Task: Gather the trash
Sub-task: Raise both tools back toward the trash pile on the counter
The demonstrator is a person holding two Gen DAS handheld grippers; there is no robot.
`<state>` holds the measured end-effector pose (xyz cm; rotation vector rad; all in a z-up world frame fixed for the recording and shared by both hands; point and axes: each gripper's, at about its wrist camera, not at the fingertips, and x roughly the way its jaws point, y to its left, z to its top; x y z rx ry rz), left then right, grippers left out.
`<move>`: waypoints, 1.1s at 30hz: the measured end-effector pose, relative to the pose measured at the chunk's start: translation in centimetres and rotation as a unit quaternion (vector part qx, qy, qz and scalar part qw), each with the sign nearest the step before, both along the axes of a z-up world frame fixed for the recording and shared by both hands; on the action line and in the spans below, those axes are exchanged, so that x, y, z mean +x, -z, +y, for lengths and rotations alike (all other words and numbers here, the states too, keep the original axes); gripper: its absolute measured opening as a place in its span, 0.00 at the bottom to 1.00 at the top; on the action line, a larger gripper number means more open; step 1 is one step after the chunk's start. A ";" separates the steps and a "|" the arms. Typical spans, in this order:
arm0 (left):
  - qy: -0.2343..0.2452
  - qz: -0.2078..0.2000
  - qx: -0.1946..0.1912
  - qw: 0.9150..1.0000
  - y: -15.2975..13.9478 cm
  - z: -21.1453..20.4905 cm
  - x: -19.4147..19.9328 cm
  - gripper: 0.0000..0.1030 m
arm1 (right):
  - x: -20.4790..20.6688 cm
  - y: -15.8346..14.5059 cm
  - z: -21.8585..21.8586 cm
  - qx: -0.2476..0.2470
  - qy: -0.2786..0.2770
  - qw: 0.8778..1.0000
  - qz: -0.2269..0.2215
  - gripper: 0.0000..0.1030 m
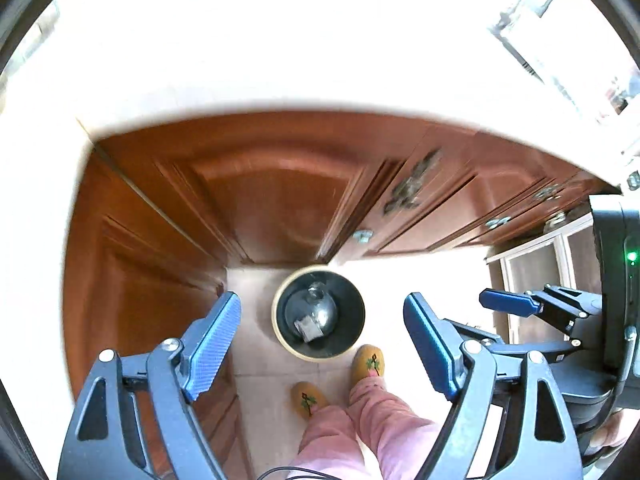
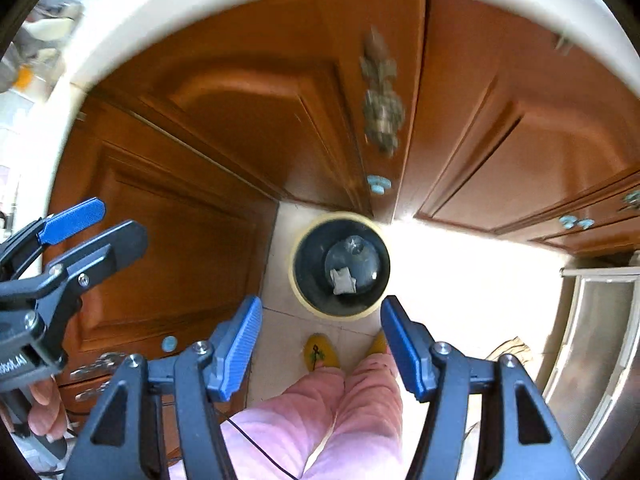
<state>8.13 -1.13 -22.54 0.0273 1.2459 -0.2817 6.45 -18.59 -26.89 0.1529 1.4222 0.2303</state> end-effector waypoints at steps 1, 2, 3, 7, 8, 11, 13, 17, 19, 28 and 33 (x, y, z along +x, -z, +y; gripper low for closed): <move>0.002 -0.011 0.000 1.000 -1.8 0.0 -0.2 0.80 | -0.1 -1.5 -0.2 0.001 0.000 1.000 -0.010 0.60; 0.004 -0.021 -0.001 1.000 -3.1 0.1 -0.4 0.80 | -0.3 -2.9 -0.2 0.001 0.001 1.000 -0.020 0.60; 0.005 -0.035 -0.004 0.999 -5.0 0.4 -0.6 0.80 | -0.5 -4.5 -0.3 0.001 0.003 0.999 -0.033 0.60; 0.006 -0.076 -0.011 0.997 -10.3 0.9 -1.2 0.80 | -0.8 -9.9 -0.3 -0.004 0.015 0.997 -0.077 0.60; 0.006 -0.089 -0.012 0.996 -11.8 1.4 -1.4 0.80 | -0.9 -11.3 -0.2 -0.005 0.018 0.996 -0.089 0.60; 0.003 -0.114 -0.014 0.993 -14.9 2.1 -1.6 0.80 | -1.2 -14.8 0.1 -0.010 0.026 0.992 -0.125 0.60; -0.002 -0.134 -0.012 0.991 -16.7 2.7 -1.8 0.80 | -1.4 -16.8 0.3 -0.010 0.031 0.989 -0.146 0.60; -0.007 -0.161 -0.012 0.987 -19.9 3.7 -2.0 0.80 | -2.4 -20.6 0.7 -0.010 0.044 0.982 -0.184 0.60; -0.007 -0.171 -0.013 0.985 -20.8 4.4 -2.3 0.80 | -2.6 -21.8 0.7 -0.006 0.046 0.980 -0.192 0.60; -0.009 -0.214 -0.005 0.977 -24.4 5.5 -3.1 0.80 | -3.1 -25.4 0.9 -0.001 0.053 0.973 -0.225 0.60; -0.009 -0.230 0.002 0.973 -25.6 5.6 -3.0 0.80 | -2.8 -26.3 1.0 0.000 0.056 0.970 -0.238 0.60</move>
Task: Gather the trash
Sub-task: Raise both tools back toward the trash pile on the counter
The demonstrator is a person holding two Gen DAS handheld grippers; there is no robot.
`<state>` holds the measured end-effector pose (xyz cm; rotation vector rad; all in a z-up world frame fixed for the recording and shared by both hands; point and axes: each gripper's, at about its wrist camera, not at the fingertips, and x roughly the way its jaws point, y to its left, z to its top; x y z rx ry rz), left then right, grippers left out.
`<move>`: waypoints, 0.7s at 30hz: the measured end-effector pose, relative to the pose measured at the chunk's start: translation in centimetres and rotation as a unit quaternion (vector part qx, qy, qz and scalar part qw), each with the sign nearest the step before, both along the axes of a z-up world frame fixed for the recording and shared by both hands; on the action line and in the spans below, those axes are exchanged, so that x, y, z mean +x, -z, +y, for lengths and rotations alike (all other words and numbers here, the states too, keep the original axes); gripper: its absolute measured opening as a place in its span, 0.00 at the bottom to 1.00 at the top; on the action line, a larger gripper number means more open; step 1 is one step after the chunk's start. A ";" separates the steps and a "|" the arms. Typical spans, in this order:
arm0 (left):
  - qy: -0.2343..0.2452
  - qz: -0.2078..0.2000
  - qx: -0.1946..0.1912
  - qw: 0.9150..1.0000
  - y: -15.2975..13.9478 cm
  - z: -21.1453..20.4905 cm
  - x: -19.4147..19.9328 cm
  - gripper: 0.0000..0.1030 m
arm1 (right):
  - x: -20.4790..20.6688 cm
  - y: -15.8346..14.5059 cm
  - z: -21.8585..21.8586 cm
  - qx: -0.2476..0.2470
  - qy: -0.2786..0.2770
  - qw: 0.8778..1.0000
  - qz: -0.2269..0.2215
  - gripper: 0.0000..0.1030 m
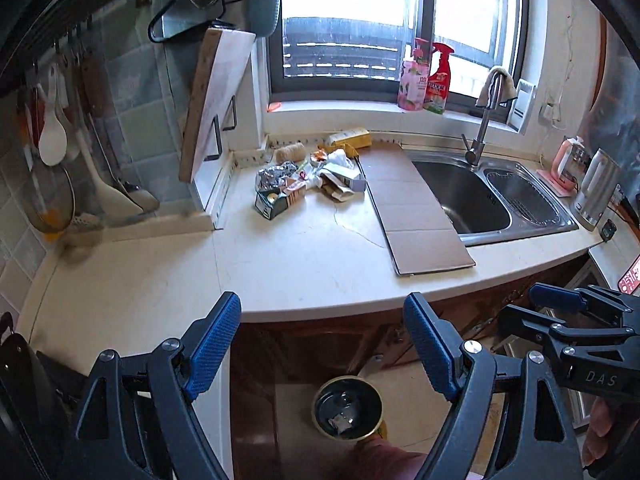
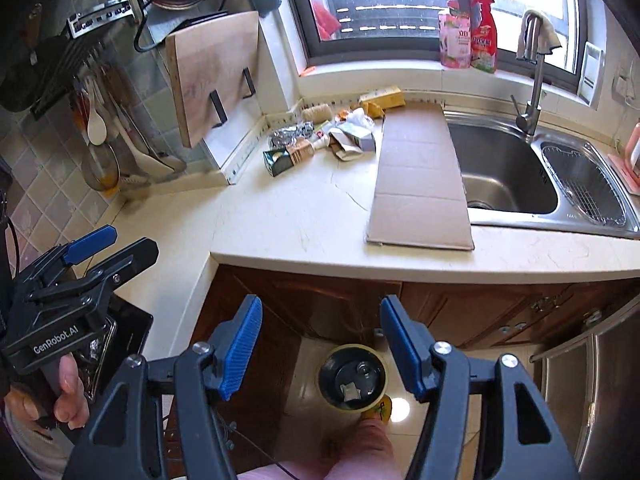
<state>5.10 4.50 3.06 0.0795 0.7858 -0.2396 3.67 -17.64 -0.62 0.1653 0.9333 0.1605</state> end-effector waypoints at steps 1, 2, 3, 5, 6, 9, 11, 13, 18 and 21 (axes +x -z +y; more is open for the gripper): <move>-0.002 -0.004 0.002 1.000 -0.2 0.0 0.2 0.80 | 0.2 -0.2 0.0 -0.001 0.001 1.000 -0.002 0.60; -0.003 -0.006 0.003 1.000 -0.5 0.0 0.3 0.80 | 0.2 -0.2 0.0 -0.001 0.001 1.000 -0.004 0.60; -0.005 -0.010 0.004 1.000 -0.7 0.1 0.6 0.80 | 0.4 -0.3 0.0 -0.002 0.001 1.000 -0.005 0.60; -0.008 -0.014 0.004 1.000 -1.0 0.3 1.2 0.80 | 0.9 -0.6 -0.1 -0.003 0.000 1.000 -0.009 0.60; -0.010 -0.016 0.004 1.000 -1.2 0.3 1.6 0.79 | 1.2 -0.6 -0.2 -0.003 -0.001 1.000 -0.011 0.60; -0.014 -0.017 0.010 1.000 -1.4 0.4 3.1 0.80 | 2.4 -0.8 -0.6 0.001 -0.004 1.000 -0.012 0.60; -0.018 -0.016 0.014 1.000 -1.3 0.3 4.5 0.80 | 3.3 -0.8 -0.9 0.003 -0.005 1.000 -0.013 0.60; -0.021 -0.015 0.020 0.999 -1.1 0.1 5.7 0.80 | 4.6 -0.8 -1.3 0.003 -0.005 1.000 -0.016 0.60; -0.032 -0.003 0.032 0.999 0.2 -0.5 10.2 0.80 | 8.7 -0.2 -2.1 0.008 -0.018 1.000 -0.016 0.60; -0.037 0.011 0.039 0.999 1.2 -1.3 13.1 0.80 | 12.0 0.5 -2.5 0.013 -0.029 0.999 -0.006 0.60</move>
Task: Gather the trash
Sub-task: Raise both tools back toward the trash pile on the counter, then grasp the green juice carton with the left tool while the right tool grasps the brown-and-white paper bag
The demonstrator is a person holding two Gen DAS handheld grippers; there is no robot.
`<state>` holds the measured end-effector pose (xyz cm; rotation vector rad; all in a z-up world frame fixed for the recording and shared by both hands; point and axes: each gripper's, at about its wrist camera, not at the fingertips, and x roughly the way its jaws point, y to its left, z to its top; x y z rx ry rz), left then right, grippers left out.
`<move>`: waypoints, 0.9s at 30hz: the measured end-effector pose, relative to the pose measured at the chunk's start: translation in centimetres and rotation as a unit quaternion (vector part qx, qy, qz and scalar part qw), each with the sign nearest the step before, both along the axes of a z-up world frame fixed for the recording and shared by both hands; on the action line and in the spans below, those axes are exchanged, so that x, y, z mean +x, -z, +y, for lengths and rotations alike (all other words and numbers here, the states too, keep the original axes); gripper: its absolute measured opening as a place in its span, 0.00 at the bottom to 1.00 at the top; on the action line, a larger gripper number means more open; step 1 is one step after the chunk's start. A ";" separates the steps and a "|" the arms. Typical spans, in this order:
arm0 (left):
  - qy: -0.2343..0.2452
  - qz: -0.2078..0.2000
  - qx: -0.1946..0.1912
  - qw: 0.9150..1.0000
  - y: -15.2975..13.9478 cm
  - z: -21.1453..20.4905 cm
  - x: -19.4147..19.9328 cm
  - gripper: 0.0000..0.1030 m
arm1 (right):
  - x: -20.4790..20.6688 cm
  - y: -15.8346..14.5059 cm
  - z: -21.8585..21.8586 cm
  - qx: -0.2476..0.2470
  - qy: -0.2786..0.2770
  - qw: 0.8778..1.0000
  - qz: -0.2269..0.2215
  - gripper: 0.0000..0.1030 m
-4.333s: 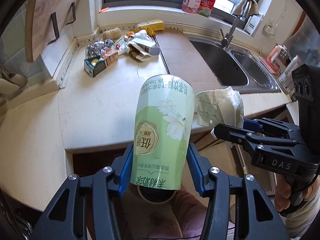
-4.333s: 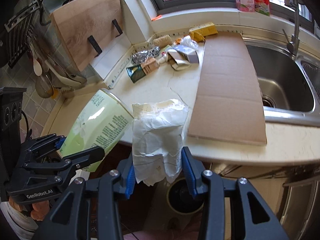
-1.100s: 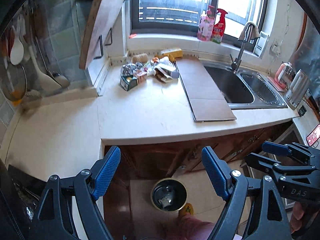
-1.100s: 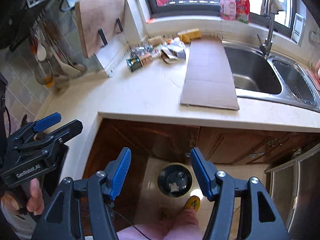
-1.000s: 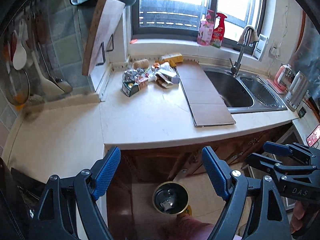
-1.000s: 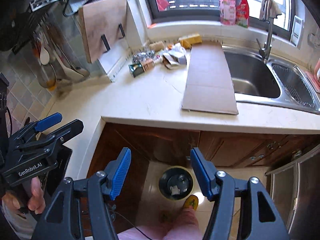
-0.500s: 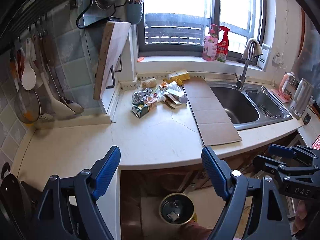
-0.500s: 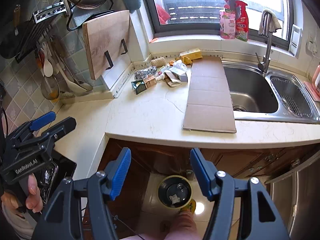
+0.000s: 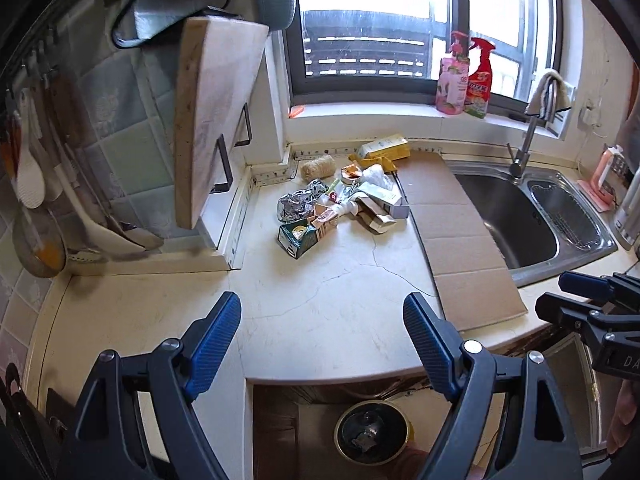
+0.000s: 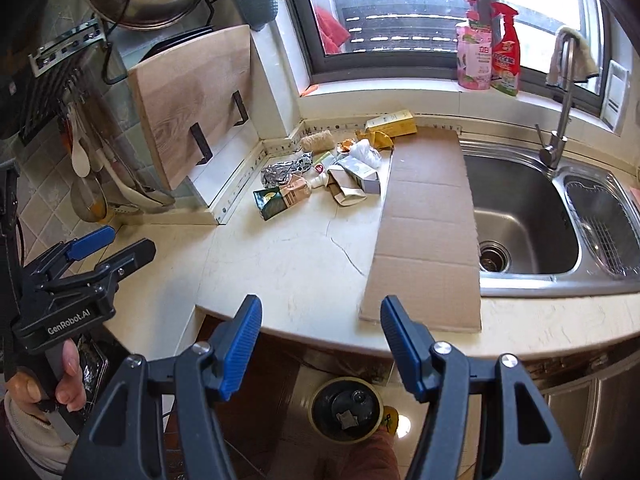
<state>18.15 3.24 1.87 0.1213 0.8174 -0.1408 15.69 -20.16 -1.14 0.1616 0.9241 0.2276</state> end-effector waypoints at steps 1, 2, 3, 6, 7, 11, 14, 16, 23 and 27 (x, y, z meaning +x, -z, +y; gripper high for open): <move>-0.002 0.005 0.004 1.000 0.4 -0.3 1.2 0.80 | 1.2 0.2 -0.2 0.001 -0.004 1.000 0.003 0.60; -0.004 0.010 0.008 1.000 0.8 -0.7 2.4 0.80 | 2.2 0.4 -0.3 0.000 -0.008 1.000 0.005 0.60; -0.006 0.014 0.013 1.000 1.2 -1.0 3.7 0.80 | 3.6 0.6 -0.4 -0.001 -0.013 1.000 0.007 0.60; -0.014 0.026 0.020 0.999 2.5 -1.6 7.0 0.80 | 7.2 1.2 -0.8 -0.001 -0.023 1.000 0.012 0.60; -0.015 0.030 0.021 0.999 2.8 -1.7 8.0 0.80 | 8.3 1.4 -0.9 -0.001 -0.026 1.000 0.013 0.60; -0.020 0.054 0.025 0.998 4.8 -2.1 12.3 0.80 | 12.6 2.3 -0.8 -0.001 -0.041 0.999 0.018 0.60; -0.018 0.072 0.029 0.997 6.6 -2.3 15.1 0.80 | 15.6 3.3 -0.4 0.003 -0.057 0.998 0.023 0.60; -0.015 0.085 0.035 0.996 7.8 -2.4 16.8 0.80 | 17.5 4.2 0.0 0.002 -0.066 0.997 0.026 0.60; -0.012 0.132 0.043 0.990 12.2 -2.3 22.3 0.80 | 24.2 9.2 0.5 0.016 -0.082 0.994 0.076 0.56; -0.016 0.160 0.046 0.986 14.5 -2.0 24.8 0.80 | 26.9 11.8 1.0 0.020 -0.091 0.991 0.100 0.55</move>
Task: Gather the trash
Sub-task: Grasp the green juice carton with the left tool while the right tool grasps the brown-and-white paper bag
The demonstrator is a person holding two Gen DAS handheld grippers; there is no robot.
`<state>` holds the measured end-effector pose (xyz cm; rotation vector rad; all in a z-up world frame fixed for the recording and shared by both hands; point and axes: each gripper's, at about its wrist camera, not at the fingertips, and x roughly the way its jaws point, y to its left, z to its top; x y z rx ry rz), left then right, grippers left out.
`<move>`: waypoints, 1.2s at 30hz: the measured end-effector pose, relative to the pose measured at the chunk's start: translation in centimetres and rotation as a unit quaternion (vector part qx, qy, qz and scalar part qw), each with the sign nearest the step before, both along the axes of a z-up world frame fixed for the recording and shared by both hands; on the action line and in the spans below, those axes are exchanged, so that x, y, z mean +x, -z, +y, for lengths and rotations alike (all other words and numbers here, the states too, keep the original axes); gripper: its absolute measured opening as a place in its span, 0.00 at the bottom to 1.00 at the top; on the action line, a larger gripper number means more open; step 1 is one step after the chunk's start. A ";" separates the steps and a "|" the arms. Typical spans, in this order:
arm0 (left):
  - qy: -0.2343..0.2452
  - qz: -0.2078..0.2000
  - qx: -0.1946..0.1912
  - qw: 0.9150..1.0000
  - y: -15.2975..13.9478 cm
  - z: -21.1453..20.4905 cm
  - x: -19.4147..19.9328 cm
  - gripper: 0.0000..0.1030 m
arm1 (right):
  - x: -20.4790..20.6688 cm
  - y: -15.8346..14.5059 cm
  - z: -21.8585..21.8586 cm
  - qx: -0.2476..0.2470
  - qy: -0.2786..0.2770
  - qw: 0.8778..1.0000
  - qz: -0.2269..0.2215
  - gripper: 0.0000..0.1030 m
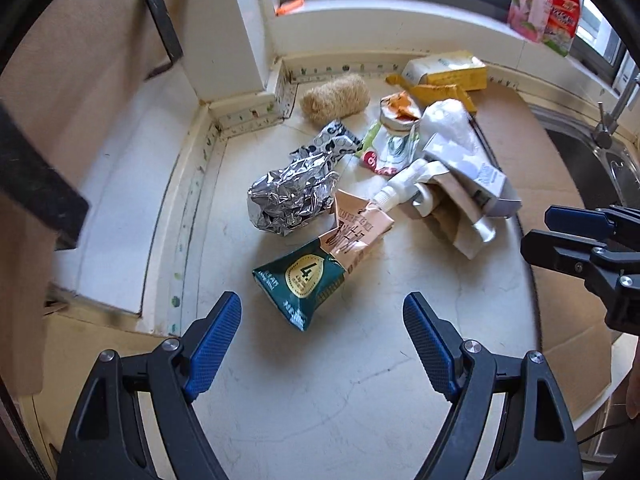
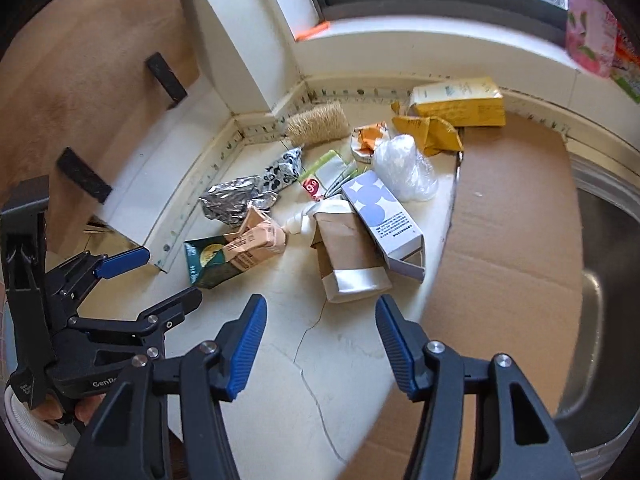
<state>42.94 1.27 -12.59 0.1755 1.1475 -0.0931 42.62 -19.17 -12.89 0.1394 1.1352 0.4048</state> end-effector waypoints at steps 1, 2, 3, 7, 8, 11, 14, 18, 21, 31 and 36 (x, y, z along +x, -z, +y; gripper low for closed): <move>-0.001 0.008 0.002 1.000 0.6 0.1 0.6 0.80 | 0.5 0.5 0.1 0.001 -0.001 1.000 0.006 0.55; -0.001 0.013 0.004 1.000 0.9 0.1 1.0 0.80 | 1.0 1.0 0.2 0.002 -0.002 1.000 0.010 0.55; 0.000 0.017 0.009 1.000 1.4 0.1 1.5 0.79 | 1.5 1.5 0.4 0.000 -0.002 1.000 0.014 0.55; -0.007 0.039 0.016 0.999 2.9 0.5 3.2 0.79 | 3.0 3.0 0.7 -0.002 -0.006 1.000 0.028 0.55; -0.011 0.044 0.014 0.999 3.3 0.7 3.6 0.79 | 3.4 3.3 0.9 -0.003 -0.007 1.000 0.030 0.55; -0.019 0.055 0.009 0.998 4.0 1.0 4.6 0.79 | 4.1 4.1 1.2 -0.008 -0.011 0.999 0.036 0.55; -0.021 0.064 0.007 0.998 4.7 1.2 5.4 0.79 | 4.9 4.9 1.7 -0.016 -0.015 0.999 0.045 0.55; -0.025 0.078 0.004 0.997 5.8 1.3 6.3 0.78 | 5.9 6.0 2.4 -0.026 -0.019 0.998 0.053 0.56; -0.030 0.086 -0.001 0.996 6.4 1.4 6.8 0.77 | 6.2 6.5 2.7 -0.031 -0.019 0.998 0.049 0.56; -0.045 0.085 -0.016 0.995 6.0 1.2 4.7 0.60 | 5.3 6.5 3.4 -0.039 -0.024 0.998 0.040 0.52; -0.047 0.076 -0.029 0.996 5.2 1.0 2.5 0.53 | 3.3 5.4 3.3 -0.027 -0.023 0.999 0.034 0.51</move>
